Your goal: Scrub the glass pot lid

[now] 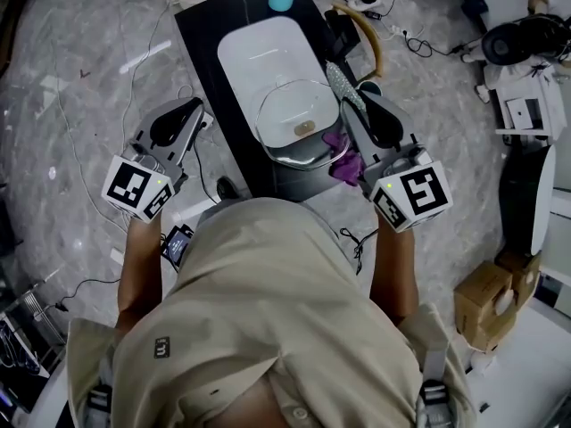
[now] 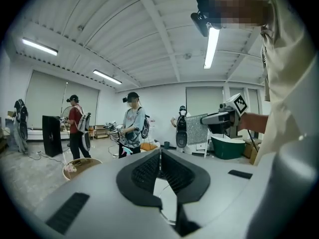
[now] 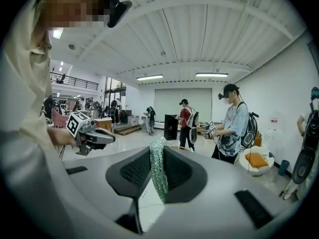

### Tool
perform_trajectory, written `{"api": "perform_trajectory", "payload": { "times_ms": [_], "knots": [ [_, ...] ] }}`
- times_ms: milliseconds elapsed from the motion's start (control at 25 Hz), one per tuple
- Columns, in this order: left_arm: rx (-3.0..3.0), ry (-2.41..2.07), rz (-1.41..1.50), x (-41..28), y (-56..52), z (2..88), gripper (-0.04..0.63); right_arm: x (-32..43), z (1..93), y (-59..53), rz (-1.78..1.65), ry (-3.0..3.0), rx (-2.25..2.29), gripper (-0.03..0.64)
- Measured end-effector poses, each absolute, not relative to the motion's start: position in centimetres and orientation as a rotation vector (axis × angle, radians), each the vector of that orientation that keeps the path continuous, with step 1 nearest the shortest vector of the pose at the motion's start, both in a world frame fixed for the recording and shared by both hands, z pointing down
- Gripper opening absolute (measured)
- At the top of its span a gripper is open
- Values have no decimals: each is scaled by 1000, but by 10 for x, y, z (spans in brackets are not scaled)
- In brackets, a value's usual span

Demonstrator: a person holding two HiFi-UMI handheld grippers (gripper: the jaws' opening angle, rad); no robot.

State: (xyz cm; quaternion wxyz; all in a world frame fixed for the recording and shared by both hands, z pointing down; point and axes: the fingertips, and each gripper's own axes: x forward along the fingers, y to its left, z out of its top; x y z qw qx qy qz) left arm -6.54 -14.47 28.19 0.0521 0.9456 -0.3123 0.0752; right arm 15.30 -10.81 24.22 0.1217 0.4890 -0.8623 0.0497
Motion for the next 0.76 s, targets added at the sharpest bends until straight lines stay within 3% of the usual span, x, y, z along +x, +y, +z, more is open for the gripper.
{"api": "perform_trajectory", "payload": {
  "times_ms": [760],
  "knots": [
    [2858, -952, 223, -71, -143, 289, 26, 144, 247, -118, 163, -2513, 1398, 78]
  ]
}}
